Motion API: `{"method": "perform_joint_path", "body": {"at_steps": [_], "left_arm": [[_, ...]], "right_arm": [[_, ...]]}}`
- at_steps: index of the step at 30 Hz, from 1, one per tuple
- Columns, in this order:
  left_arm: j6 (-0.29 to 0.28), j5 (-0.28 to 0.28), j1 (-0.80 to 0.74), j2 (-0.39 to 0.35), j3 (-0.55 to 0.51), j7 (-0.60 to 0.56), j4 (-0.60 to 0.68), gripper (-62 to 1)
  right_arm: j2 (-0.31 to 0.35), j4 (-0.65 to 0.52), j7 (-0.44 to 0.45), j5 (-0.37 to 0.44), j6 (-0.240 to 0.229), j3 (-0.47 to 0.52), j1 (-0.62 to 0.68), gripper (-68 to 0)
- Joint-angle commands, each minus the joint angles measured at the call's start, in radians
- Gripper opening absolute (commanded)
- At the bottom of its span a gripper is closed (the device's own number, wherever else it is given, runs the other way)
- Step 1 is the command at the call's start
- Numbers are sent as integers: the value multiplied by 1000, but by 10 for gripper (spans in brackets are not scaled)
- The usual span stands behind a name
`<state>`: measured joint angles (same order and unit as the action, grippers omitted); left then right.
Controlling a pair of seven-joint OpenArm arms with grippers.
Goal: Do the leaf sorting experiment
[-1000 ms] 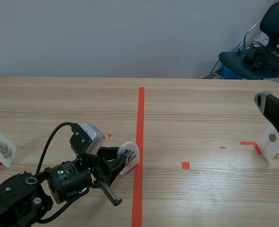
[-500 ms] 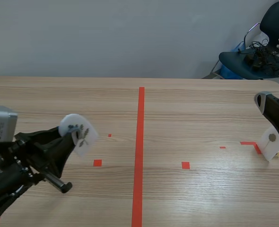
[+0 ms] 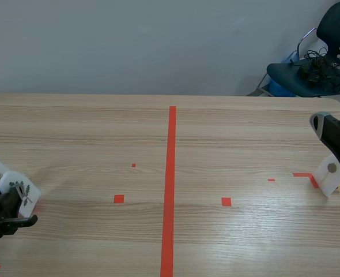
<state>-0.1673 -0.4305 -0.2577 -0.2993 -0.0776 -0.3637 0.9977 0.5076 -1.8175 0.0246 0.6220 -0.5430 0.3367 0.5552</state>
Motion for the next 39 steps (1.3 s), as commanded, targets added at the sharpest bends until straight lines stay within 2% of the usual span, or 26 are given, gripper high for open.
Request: {"method": "perform_joint_path", "body": {"at_steps": [1, 2, 4, 8, 10, 12, 14, 16, 19, 21, 24, 25, 28, 32, 39], "left_arm": [[-6, 0, 26, -1, -3, -18, 17, -564], [-6, 0, 30, -1, -3, -19, 10, -560], [-6, 0, 31, -1, -3, -34, 9, -512], [-6, 1, 25, -2, -3, -41, 11, -312], [-8, 1, 18, -4, -8, -44, 29, -234], [-18, 1, -2, -4, -27, -43, 76, -201], [-49, 0, -35, -10, -55, -37, 154, -199], [-115, -2, -85, -26, -88, -22, 259, -199], [-284, -27, -181, -57, -153, 14, 452, -182], [-397, -42, -237, -73, -193, 18, 569, -112], [-506, -41, -291, -93, -219, 33, 700, 14], [-529, -41, -302, -100, -219, 56, 730, 14], [-529, -37, -311, -103, -214, 167, 776, 14], [-529, -37, -311, -103, -179, 269, 773, 14], [-529, -38, -310, -103, -132, 274, 768, 14]], "right_arm": [[16, -17, 19, 19, -1, 12, -4, 4], [16, -17, 19, 19, -1, 12, -4, 4], [16, -17, 18, 19, -1, 12, -4, 4], [16, -17, 18, 19, -2, 12, -4, 4], [16, -17, 18, 19, -4, 12, -4, 4], [16, -17, 18, 19, -5, 12, -4, 4], [16, -17, 18, 19, -5, 12, -4, 4], [16, -17, 18, 19, -5, 12, -4, 4], [16, -17, 18, 19, -5, 12, -4, 4], [16, -17, 18, 19, -5, 12, -4, 4], [16, -17, 18, 19, -4, 12, -4, 4], [16, -17, 18, 19, -4, 12, -4, 4], [16, -17, 14, 19, -4, 12, -1, 4], [16, -18, 14, 19, -5, 12, 4, 4], [16, -22, 14, 18, -5, 12, 5, 4]]}}
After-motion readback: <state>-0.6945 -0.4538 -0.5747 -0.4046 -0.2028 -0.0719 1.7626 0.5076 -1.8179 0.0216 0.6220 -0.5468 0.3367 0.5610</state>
